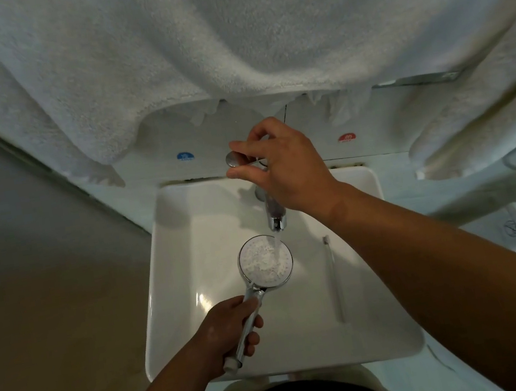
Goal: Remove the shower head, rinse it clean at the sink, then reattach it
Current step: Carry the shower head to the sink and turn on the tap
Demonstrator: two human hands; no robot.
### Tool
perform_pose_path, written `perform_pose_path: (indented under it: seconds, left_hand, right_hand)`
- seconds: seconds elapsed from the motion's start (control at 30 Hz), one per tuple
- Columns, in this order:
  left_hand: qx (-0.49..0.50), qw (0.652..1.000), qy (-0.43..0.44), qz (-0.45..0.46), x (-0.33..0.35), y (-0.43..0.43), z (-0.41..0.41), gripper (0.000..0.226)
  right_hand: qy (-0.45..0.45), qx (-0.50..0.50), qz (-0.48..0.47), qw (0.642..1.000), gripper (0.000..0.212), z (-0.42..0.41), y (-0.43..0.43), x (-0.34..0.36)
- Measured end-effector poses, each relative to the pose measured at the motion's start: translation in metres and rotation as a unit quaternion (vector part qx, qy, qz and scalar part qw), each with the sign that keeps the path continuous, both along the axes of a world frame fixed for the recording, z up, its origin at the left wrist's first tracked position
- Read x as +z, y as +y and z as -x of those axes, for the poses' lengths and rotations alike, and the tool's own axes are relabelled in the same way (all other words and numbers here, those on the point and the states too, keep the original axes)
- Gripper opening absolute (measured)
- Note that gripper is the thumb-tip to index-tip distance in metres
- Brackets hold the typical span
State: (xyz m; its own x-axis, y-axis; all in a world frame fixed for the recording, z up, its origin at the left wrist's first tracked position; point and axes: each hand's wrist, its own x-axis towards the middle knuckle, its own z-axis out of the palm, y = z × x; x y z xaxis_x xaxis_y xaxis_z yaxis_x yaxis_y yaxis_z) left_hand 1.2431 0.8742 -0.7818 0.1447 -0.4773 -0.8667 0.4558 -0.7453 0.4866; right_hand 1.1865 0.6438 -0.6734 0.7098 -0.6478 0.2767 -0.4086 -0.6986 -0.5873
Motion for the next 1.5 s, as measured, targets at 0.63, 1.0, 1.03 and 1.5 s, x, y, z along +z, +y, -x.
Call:
perform_pose_path:
  seconds: [0.63,1.0,1.03,1.5]
  left_hand:
    - [-0.008,1.000,-0.022,-0.015,-0.017,0.015,-0.030,0.031]
    - [-0.036,0.995,-0.085,-0.044,-0.046,0.017,-0.034,0.034]
    - [-0.034,0.995,-0.081,-0.049,-0.049,0.019,-0.034,0.033]
    - [-0.051,0.994,-0.069,-0.070,-0.053,0.028,-0.031,0.034]
  right_hand:
    - [-0.022,-0.014,-0.048,0.998,0.059,0.016,0.006,0.005]
    - [0.357,-0.236,-0.310,0.849,0.030,0.155,0.086,-0.173]
    - [0.354,-0.246,-0.309,0.848,0.030,0.155,0.088,-0.178]
    - [0.282,-0.068,-0.359,0.887,0.031,0.130,0.128,-0.171]
